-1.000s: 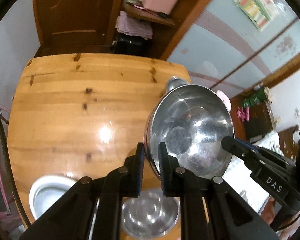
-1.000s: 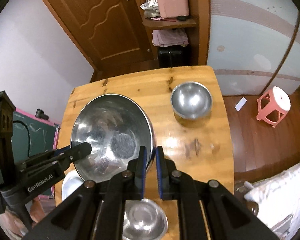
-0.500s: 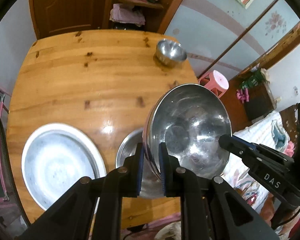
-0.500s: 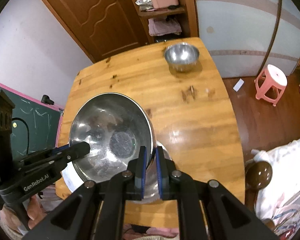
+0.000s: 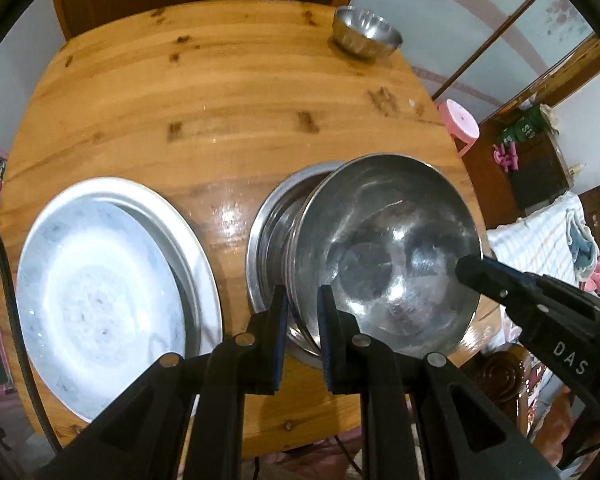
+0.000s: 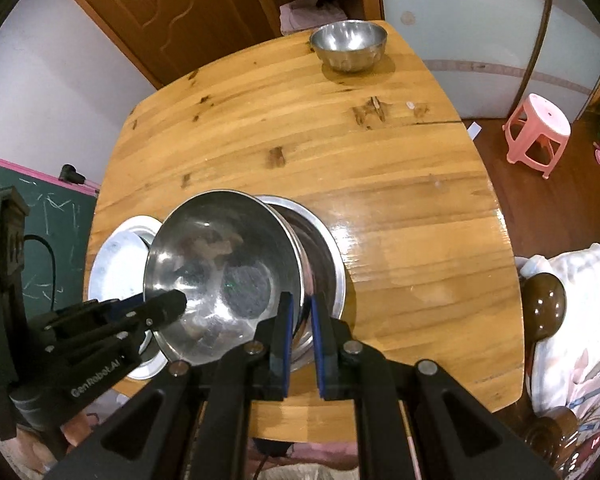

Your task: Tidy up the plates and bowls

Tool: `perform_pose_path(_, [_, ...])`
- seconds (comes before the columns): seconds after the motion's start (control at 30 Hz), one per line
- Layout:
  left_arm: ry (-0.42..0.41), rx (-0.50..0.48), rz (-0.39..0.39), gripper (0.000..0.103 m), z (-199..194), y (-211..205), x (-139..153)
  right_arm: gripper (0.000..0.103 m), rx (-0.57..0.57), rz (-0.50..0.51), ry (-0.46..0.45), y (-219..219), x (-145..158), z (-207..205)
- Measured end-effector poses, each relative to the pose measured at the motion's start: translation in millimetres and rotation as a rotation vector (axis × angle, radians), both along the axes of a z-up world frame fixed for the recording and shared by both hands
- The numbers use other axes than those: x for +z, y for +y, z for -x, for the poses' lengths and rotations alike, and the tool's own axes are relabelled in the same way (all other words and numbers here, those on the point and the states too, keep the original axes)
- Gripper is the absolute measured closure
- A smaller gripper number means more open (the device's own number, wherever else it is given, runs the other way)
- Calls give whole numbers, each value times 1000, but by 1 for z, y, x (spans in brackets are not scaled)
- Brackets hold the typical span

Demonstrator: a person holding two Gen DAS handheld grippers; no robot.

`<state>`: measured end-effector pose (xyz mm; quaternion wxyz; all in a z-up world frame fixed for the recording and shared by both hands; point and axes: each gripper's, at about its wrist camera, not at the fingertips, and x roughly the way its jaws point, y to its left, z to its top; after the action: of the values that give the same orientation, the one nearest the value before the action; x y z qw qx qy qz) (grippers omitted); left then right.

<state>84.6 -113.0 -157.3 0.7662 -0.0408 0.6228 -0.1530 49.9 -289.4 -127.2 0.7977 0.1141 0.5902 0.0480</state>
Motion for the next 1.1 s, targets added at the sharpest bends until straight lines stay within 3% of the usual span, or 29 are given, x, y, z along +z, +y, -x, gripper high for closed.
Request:
perform_pose_path(0.23, [37,4,1,91,-1,-1,-20,95,7,17,40,2,-19,-5])
perform_pose_path(0.53, [32,-22,-16,89,-5,-7,-23,95,7,31,70,2,-32,-7])
perform_pose_path(0.87, [-64,-51,-36,52,-5,-15,-5,94,19,47,66,7,-33,-10])
perform_pose_path(1.1, [-93,-58,-42,50,-4,-16,3,94,21,52,59,9,-30,-10])
